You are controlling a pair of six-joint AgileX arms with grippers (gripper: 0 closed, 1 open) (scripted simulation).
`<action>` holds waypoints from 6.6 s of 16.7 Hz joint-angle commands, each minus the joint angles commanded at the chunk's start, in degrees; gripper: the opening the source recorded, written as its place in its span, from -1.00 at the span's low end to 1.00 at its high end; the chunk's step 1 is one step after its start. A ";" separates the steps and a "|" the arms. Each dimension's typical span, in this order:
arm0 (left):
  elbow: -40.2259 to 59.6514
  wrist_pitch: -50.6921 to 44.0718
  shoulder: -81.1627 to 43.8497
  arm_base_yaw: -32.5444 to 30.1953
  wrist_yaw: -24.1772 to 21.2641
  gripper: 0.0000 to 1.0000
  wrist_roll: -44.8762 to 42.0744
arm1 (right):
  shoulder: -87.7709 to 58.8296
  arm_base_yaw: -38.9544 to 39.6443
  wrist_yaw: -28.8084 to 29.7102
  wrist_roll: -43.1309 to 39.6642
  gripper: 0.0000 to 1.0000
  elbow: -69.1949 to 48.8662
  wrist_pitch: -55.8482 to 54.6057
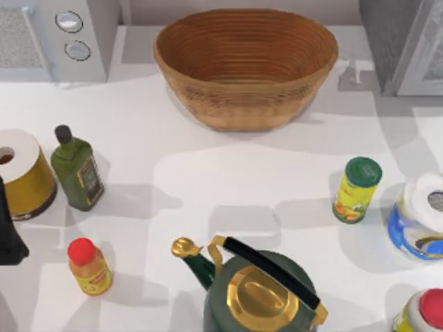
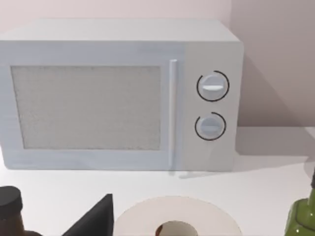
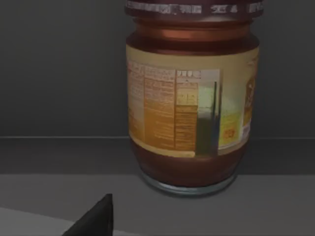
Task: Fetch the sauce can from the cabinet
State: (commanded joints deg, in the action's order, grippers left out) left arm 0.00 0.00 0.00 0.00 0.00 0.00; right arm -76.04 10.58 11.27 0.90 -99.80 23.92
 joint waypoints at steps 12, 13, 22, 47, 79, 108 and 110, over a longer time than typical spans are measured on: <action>0.00 0.00 0.00 0.00 0.00 1.00 0.00 | -16.30 -0.85 -0.05 -0.06 1.00 -13.22 -3.49; 0.00 0.00 0.00 0.00 0.00 1.00 0.00 | -17.03 -0.90 -0.04 -0.07 1.00 -13.87 -3.68; 0.00 0.00 0.00 0.00 0.00 1.00 0.00 | -21.73 -1.30 -0.33 -0.07 1.00 -19.72 -2.56; 0.00 0.00 0.00 0.00 0.00 1.00 0.00 | -32.52 -2.72 -1.61 -0.10 -1.00 -33.23 0.14; 0.00 0.00 0.00 0.00 0.00 1.00 0.00 | 1.05 2.37 3.57 -0.84 -1.00 -16.60 14.79; 0.00 0.00 0.00 0.00 0.00 1.00 0.00 | 61.01 -8.05 -8.10 -1.48 -1.00 65.77 -15.23; 0.00 0.00 0.00 0.00 0.00 1.00 0.00 | 63.49 -8.13 -8.28 -1.37 -1.00 70.66 -16.63</action>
State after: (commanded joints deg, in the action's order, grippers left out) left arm 0.00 0.00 0.00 0.00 0.00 0.00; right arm -12.56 2.45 2.99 -0.47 -29.14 7.28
